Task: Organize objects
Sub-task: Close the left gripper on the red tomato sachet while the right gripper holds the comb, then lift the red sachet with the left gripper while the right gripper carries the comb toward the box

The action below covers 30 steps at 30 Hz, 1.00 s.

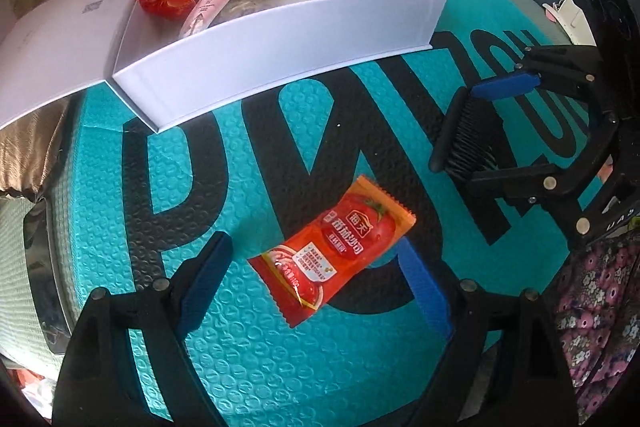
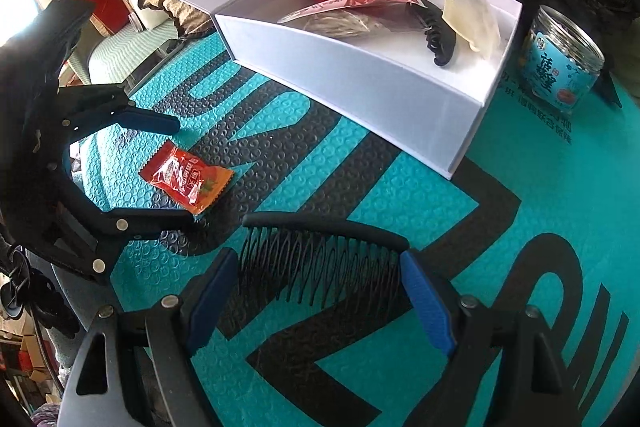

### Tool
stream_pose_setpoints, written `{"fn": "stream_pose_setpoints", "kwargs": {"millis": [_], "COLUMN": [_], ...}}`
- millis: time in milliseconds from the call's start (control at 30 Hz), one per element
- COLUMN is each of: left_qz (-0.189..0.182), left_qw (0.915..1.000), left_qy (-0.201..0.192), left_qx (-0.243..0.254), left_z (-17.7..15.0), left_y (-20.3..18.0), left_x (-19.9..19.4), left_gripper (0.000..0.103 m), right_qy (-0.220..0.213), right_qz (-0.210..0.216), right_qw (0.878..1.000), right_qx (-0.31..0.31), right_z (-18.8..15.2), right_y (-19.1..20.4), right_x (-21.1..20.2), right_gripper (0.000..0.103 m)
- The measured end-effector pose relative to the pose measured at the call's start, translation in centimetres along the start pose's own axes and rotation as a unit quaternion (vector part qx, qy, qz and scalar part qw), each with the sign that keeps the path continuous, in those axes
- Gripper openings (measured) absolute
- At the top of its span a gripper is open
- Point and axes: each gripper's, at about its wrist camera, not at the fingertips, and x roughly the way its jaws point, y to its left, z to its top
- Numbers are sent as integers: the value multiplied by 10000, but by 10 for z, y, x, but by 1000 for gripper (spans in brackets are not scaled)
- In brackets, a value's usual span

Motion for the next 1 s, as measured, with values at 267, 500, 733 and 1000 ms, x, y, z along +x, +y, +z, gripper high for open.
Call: {"fn": "stream_pose_setpoints", "kwargs": {"millis": [267, 500, 733, 1000], "left_qz": [343, 823, 951, 1130], "left_qw": [9974, 9840, 9706, 9627], "left_qy": [-186, -104, -186, -447], "left_qx": [-604, -1576, -2206, -2418], "left_z": [1, 1, -10, -14], "left_y": [11, 9, 2, -6], "left_x": [-5, -7, -13, -13], "left_gripper": [38, 26, 26, 27], "right_qy": [-6, -43, -9, -114], "right_qz": [26, 38, -113, -533], "right_qw": [10000, 9999, 9997, 9979], "right_qx": [-52, -105, -226, -350], "right_z": [5, 4, 2, 1], "right_y": [0, 0, 3, 12], "right_x": [2, 1, 3, 10], "right_gripper": [83, 83, 85, 90]}}
